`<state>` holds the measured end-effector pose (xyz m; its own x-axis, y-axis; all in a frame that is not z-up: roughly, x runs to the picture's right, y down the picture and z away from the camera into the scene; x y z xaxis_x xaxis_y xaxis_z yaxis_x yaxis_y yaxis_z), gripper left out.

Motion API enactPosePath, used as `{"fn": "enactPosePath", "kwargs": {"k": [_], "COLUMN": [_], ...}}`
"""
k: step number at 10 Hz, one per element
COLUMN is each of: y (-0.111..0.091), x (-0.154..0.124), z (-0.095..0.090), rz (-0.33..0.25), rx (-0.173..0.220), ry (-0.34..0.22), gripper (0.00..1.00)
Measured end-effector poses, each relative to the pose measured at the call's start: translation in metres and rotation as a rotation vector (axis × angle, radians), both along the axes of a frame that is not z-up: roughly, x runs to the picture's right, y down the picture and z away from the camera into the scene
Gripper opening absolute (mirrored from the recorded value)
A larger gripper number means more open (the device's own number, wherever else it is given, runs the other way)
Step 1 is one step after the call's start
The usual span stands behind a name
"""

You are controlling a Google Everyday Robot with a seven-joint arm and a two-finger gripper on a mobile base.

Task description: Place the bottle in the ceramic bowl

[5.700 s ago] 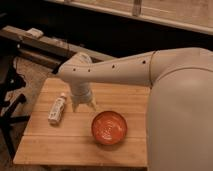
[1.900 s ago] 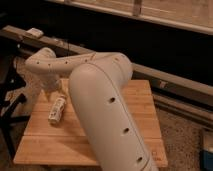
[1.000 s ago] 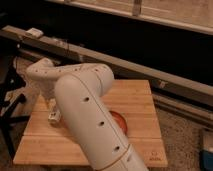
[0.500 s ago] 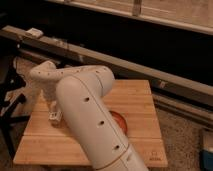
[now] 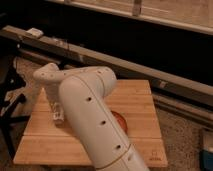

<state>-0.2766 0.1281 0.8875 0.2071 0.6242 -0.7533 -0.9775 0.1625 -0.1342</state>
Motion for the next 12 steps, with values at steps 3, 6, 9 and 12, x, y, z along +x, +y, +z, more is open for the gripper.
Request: {"fn": "enactPosePath", "kwargs": {"k": [3, 6, 9, 12], "y": [0.0, -0.017, -0.029, -0.013], "x": [0.006, 0.016, 0.043, 0.098], "z": [-0.002, -0.029, -0.072, -0.099], "rz": [-0.013, -0.013, 0.011, 0.06], "rx": [0.005, 0.045, 0.098, 0.125], "ry": [-0.007, -0.038, -0.067, -0.038], "gripper": [0.34, 0.05, 0.0, 0.0]}}
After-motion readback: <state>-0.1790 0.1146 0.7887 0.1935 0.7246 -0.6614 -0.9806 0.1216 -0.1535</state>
